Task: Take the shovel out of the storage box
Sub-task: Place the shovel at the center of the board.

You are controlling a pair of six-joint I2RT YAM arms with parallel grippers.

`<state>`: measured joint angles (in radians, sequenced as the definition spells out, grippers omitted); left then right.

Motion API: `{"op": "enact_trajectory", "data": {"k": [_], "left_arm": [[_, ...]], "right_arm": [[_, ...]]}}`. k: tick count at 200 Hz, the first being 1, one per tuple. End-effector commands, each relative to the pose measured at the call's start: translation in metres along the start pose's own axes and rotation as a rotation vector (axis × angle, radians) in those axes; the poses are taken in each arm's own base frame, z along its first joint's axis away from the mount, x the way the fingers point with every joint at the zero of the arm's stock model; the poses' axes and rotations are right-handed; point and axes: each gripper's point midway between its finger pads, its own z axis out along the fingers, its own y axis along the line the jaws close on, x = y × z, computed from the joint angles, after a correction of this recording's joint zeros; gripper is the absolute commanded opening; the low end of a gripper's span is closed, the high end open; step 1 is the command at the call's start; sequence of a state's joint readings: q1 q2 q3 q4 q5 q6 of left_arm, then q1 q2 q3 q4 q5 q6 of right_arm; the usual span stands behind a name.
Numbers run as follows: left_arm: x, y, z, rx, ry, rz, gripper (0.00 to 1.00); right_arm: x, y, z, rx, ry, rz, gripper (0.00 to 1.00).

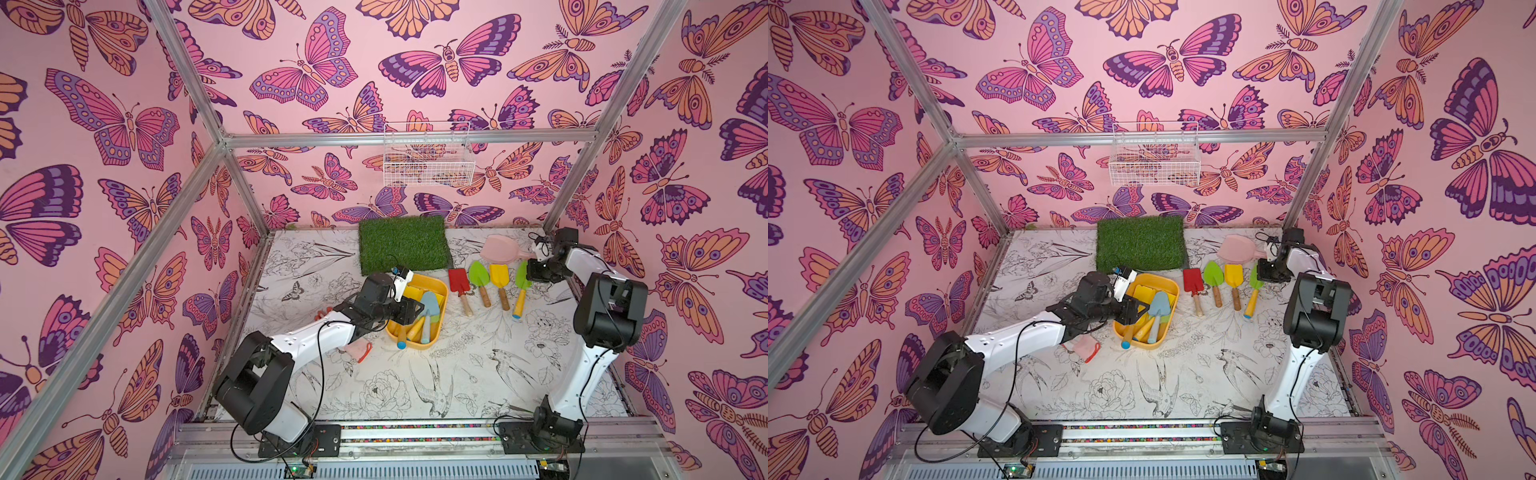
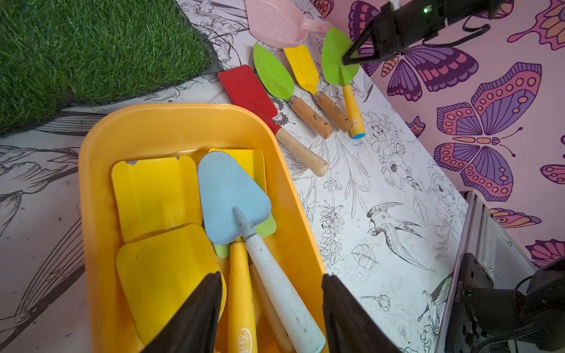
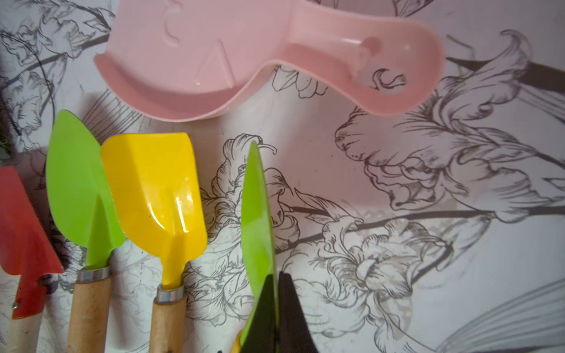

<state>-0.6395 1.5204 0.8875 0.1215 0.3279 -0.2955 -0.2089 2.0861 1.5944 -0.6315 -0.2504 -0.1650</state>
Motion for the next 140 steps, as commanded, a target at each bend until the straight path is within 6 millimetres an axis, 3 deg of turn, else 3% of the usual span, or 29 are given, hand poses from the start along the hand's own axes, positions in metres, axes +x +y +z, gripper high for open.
{"op": "enact_trajectory", "data": {"k": [1,26,95,113,140], "left_arm": [[0.006,0.002,-0.001,0.011,0.02,0.0,0.58],[0.007,0.003,-0.001,0.011,0.022,-0.004,0.58],[0.005,0.004,-0.002,0.005,0.017,-0.007,0.57],[0.005,0.005,-0.002,0.003,0.016,-0.012,0.57],[0.003,0.006,-0.003,-0.001,0.01,-0.02,0.57]], "right_arm": [[0.008,0.003,0.007,-0.039,0.043,-0.026,0.01],[0.005,0.006,0.013,-0.071,0.056,-0.032,0.08],[-0.003,-0.009,0.026,-0.047,0.088,0.024,0.3],[-0.009,-0.011,0.024,-0.032,0.057,0.037,0.35],[-0.024,-0.016,0.005,0.022,-0.06,0.072,0.42]]}}
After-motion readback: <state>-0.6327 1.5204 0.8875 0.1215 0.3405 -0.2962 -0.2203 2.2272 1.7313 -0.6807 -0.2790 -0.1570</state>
